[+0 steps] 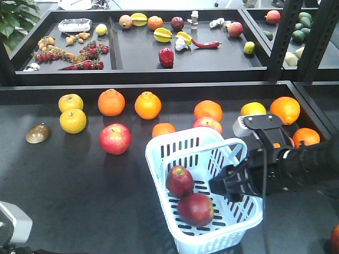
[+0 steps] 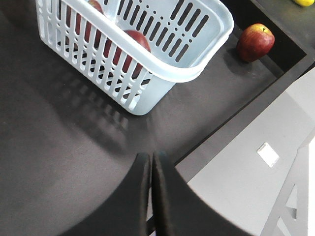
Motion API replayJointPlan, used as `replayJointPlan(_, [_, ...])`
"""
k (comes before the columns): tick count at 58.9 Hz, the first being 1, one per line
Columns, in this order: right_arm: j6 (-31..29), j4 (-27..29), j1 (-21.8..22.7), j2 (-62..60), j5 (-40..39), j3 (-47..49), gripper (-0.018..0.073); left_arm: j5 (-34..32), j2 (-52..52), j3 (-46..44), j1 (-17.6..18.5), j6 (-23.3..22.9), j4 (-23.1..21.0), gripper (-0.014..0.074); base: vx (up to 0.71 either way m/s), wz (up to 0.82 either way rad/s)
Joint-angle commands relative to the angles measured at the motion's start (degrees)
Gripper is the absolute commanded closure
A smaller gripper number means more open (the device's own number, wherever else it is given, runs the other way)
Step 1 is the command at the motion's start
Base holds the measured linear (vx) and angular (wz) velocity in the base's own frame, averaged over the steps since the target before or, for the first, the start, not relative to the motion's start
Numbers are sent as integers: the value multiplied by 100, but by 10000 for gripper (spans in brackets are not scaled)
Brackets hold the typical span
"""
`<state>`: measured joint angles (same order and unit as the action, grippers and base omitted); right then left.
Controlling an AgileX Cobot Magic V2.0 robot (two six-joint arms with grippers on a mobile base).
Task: Pick three apples into basket with both arms
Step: 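Move the held apple into the basket and release it, then reach the right gripper down to a third red apple and grasp it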
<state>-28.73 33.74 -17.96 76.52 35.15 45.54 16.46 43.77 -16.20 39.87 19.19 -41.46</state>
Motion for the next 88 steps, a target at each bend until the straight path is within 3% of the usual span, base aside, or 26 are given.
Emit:
replayJointPlan(1, [-31, -96, 150, -511, 295, 180, 287, -203, -15, -157, 28, -12, -74, 602, 0, 0])
replayJointPlan(9, [57, -309, 538, -1096, 823, 180, 576, -203, -15, -157, 28, -12, -74, 602, 0, 0])
replayJointPlan(14, [513, -841, 924, -1367, 1114, 180, 570, -203, -15, -157, 28, -12, -74, 602, 0, 0])
replayJointPlan(24, [2036, -3007, 2068, -1485, 1274, -60, 566, -328, -15, -157, 28, -12, -74, 602, 0, 0])
replayJointPlan(29, [2523, -3681, 2672, -1434, 1341, -214, 554, -414, -15, -157, 28, -12, -74, 602, 0, 0])
replayJointPlan(39, [2338, -3489, 3603, -1039, 1288, -289, 413, -508, -15, -157, 28, -12, -74, 602, 0, 0])
replayJointPlan(52, [2319, -3325, 4173, 0, 1400, -80, -37, -536, -15, -157, 28, -12, -69, 602, 0, 0])
replayJointPlan(58, [2317, -3342, 4173, 452, 1388, 74, -171, -536, -15, -157, 28, -12, -63, 602, 0, 0])
replayJointPlan(72, [2359, -3374, 4173, 1284, 1406, 637, -146, -536, -15, -157, 28, -12, -13, 602, 0, 0])
replayJointPlan(88, [2421, -3644, 4173, 2029, 1408, 908, -129, -546, -15, -157, 28, -12, 832, 602, 0, 0])
